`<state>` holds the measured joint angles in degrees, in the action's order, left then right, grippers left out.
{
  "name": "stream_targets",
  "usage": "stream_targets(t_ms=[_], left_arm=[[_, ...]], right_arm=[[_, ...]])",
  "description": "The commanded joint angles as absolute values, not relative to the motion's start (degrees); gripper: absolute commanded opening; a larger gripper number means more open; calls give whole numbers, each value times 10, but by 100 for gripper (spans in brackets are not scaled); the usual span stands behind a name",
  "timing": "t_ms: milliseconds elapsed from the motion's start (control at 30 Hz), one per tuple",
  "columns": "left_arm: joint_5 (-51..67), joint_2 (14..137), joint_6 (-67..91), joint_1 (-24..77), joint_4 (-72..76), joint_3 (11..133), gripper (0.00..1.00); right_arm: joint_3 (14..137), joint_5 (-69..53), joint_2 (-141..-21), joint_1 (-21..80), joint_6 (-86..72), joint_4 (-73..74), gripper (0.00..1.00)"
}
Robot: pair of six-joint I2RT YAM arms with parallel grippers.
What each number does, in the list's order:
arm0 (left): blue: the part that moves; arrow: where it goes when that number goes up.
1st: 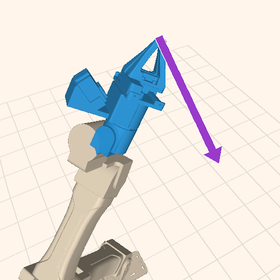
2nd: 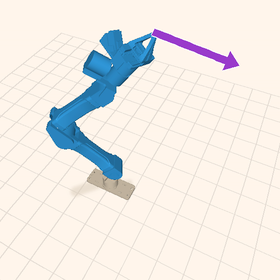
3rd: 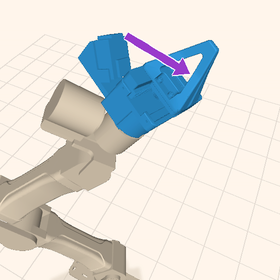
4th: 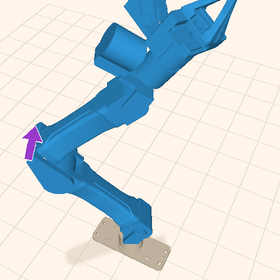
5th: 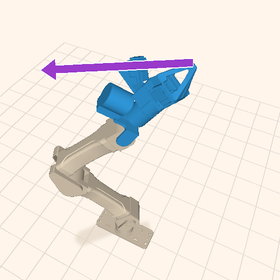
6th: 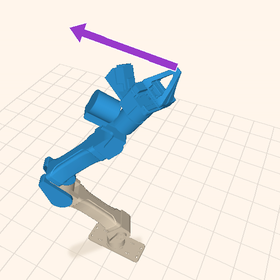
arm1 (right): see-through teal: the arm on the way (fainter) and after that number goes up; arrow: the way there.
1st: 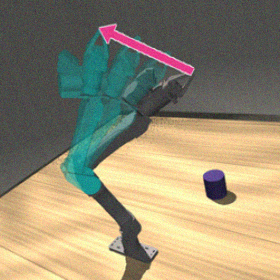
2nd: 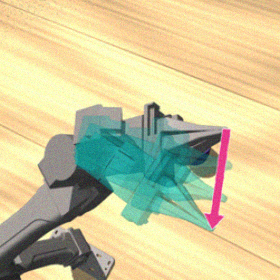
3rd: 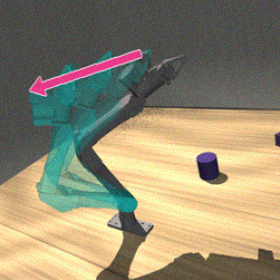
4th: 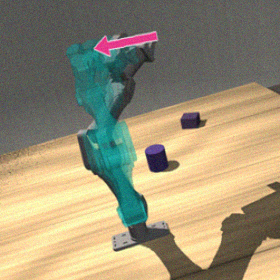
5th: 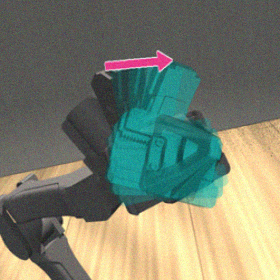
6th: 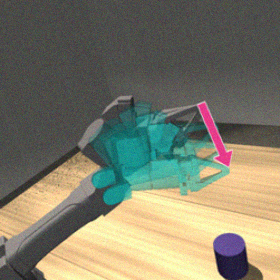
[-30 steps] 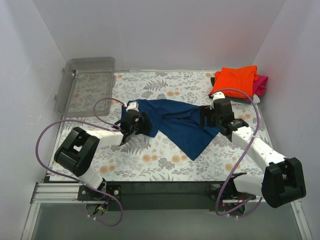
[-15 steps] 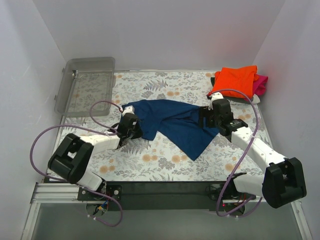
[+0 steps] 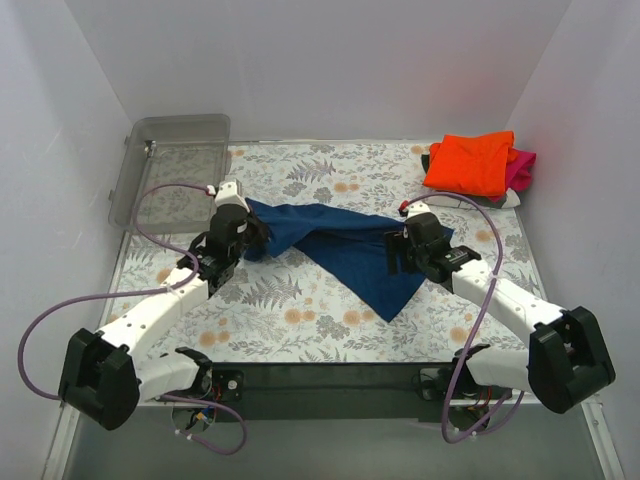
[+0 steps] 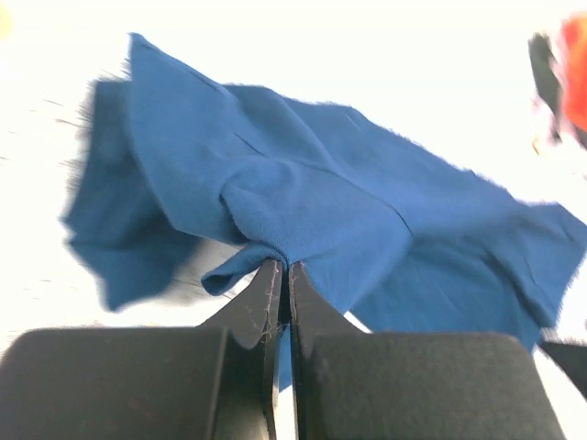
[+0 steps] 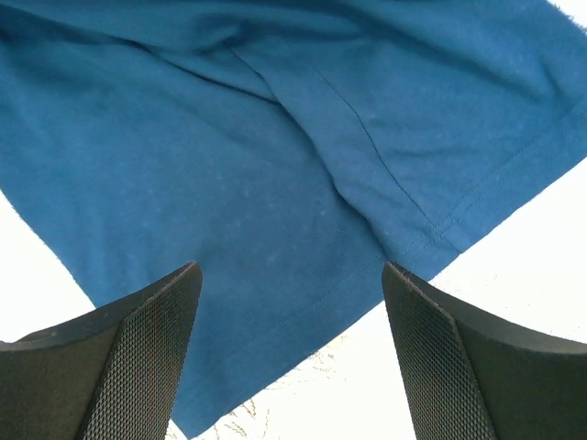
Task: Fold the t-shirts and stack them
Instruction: Flatten the tshirt out
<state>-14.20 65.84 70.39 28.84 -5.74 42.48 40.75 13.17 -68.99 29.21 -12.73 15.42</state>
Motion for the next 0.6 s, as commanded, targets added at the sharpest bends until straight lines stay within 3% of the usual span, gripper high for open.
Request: stream_targets(t_ms=[0,367,567], left_arm=[[-166,605,673,232,-96,462,0],[-173,590,653,162,-100,508,0],[-183,604,650,161,-104,497,0]], right_arm=[[435,162,-715,292,-143,155,72],[464,187,-721,280,-146,147,72],[484,114,-723,261,-138,123,72]])
